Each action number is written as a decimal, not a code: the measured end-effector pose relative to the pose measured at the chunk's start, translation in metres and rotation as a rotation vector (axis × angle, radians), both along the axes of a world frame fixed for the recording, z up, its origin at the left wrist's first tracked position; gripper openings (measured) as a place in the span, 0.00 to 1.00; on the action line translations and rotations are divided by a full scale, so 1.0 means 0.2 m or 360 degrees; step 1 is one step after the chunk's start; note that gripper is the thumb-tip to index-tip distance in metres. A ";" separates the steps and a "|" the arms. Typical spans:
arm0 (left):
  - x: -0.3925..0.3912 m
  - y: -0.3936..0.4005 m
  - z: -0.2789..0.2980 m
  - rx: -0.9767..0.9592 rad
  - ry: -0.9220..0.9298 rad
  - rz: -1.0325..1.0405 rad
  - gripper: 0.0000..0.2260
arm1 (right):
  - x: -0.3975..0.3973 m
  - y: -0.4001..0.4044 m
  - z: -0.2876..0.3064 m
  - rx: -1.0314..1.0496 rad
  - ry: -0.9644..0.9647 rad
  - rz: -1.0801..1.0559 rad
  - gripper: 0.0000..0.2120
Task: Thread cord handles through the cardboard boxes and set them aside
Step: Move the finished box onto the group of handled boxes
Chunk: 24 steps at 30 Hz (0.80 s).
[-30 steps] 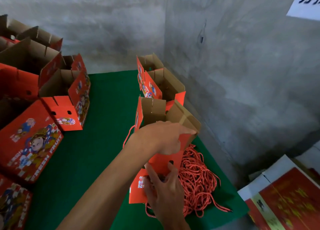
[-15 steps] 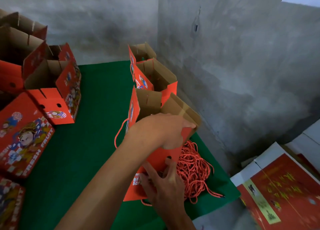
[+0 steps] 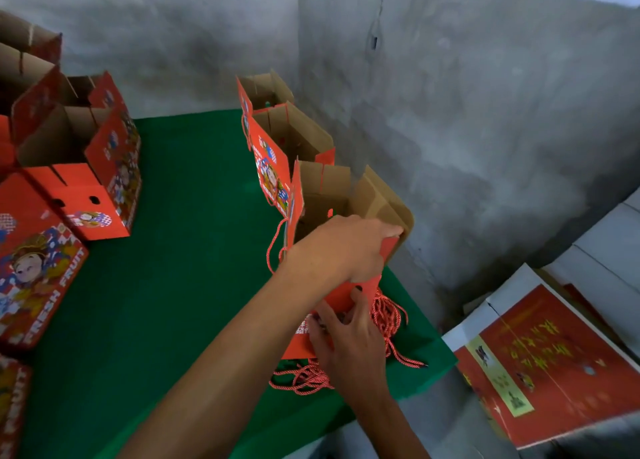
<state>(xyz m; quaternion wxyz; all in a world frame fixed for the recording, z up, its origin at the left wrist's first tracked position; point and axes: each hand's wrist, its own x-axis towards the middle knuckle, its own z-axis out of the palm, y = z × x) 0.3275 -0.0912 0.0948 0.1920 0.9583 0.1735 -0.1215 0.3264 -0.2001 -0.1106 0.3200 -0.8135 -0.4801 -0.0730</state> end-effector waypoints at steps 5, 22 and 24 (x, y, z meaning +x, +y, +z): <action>0.12 0.07 -0.12 0.0078 -0.0226 0.0156 0.31 | 0.23 0.09 -0.05 -0.0029 -0.0124 0.0103 0.19; 0.44 0.52 -0.36 0.0322 -0.0363 0.0386 0.26 | 0.70 0.61 -0.08 -0.0227 -0.0042 0.0351 0.15; 0.47 0.57 -0.40 0.0379 -0.0369 0.0423 0.27 | 0.75 0.70 -0.10 -0.0259 0.0031 0.0385 0.15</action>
